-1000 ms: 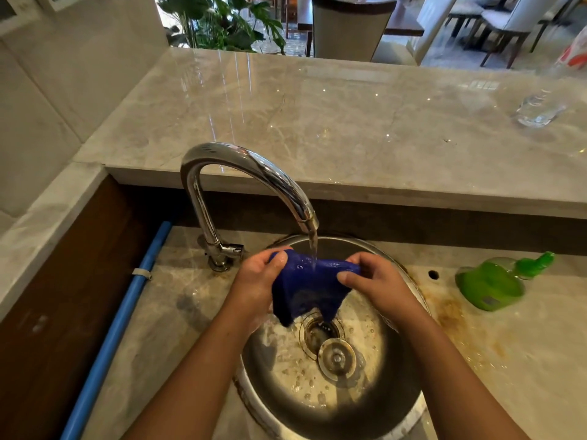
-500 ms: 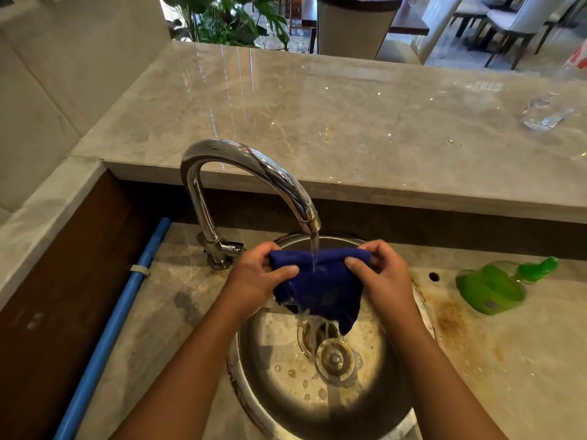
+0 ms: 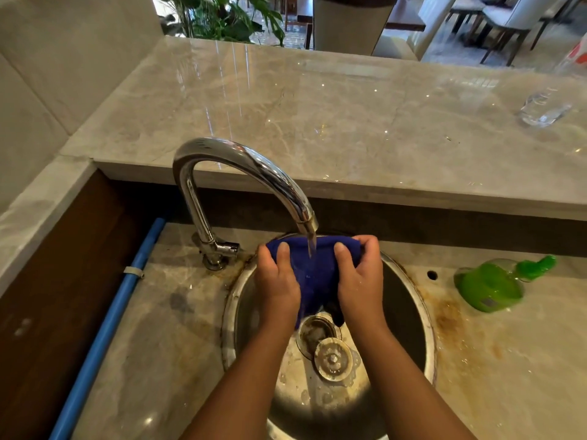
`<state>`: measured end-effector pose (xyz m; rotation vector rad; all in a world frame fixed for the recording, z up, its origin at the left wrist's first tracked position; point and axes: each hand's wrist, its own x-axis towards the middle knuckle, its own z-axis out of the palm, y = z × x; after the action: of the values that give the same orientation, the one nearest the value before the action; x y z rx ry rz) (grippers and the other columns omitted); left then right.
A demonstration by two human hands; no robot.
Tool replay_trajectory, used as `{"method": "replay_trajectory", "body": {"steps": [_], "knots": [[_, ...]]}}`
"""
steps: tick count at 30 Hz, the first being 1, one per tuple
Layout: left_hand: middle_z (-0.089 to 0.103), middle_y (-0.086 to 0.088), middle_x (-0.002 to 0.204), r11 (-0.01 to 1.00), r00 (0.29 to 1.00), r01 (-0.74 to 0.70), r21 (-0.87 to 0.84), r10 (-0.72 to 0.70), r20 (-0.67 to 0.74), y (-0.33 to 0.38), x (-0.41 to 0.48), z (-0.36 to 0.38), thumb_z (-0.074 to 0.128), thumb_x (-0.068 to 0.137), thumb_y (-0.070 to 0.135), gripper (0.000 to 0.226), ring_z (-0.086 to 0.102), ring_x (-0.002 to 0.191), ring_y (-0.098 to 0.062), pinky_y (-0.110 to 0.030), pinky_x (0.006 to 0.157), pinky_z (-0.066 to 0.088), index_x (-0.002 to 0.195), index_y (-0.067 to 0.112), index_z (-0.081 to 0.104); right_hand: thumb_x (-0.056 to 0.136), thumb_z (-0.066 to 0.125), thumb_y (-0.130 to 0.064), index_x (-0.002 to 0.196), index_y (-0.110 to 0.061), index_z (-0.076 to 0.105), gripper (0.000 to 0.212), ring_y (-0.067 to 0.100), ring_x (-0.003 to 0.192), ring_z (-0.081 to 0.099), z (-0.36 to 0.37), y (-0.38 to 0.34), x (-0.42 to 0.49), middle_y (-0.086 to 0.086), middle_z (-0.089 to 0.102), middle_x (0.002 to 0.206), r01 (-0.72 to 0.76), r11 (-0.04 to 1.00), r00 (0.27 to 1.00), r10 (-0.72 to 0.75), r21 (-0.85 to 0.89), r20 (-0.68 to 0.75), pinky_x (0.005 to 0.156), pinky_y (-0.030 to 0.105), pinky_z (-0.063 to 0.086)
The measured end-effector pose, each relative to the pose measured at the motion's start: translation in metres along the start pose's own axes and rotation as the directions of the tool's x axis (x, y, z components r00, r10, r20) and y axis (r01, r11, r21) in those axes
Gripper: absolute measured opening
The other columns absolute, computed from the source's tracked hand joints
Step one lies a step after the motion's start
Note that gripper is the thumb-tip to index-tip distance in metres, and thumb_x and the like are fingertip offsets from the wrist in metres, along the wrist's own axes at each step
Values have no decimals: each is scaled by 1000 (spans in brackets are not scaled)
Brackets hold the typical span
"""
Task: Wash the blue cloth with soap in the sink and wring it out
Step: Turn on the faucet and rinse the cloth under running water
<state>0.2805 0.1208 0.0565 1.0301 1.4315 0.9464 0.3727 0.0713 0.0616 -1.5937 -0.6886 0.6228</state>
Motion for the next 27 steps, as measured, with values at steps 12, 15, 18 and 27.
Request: {"method": "replay_trajectory", "body": {"steps": [12, 15, 18, 27], "knots": [[70, 0, 103, 983, 958, 163, -88, -136, 254, 17, 4, -3, 46, 103, 32, 17, 66, 101, -23, -53, 99, 50, 100, 29, 63, 86, 59, -58, 131, -17, 62, 60, 33, 111, 69, 12, 30, -1, 13, 70, 126, -686, 399, 702, 581, 609, 412, 96, 49, 52], [69, -2, 106, 979, 962, 168, -114, -138, 234, 13, 3, -7, 48, 102, 35, 17, 66, 102, -24, -53, 100, 50, 102, 28, 63, 89, 57, -59, 135, -16, 59, 63, 35, 112, 68, 10, 31, -5, 16, 66, 131, -731, 272, 652, 551, 626, 521, 96, 49, 51], [68, -2, 110, 974, 964, 164, -157, -124, 235, 12, 2, -10, 50, 101, 36, 23, 65, 103, -24, -54, 99, 50, 117, 23, 60, 88, 59, -57, 134, -12, 61, 64, 38, 122, 62, 9, 31, -11, 19, 63, 134, -789, 226, 591, 535, 572, 604, 108, 50, 43], [70, -4, 104, 972, 961, 156, -174, -108, 256, 10, 4, -17, 51, 101, 30, 13, 68, 98, -25, -50, 95, 54, 109, 24, 60, 94, 61, -27, 130, -5, 62, 42, 33, 108, 70, 5, 30, -19, 21, 68, 125, -782, 352, 614, 572, 514, 544, 100, 49, 49]]}}
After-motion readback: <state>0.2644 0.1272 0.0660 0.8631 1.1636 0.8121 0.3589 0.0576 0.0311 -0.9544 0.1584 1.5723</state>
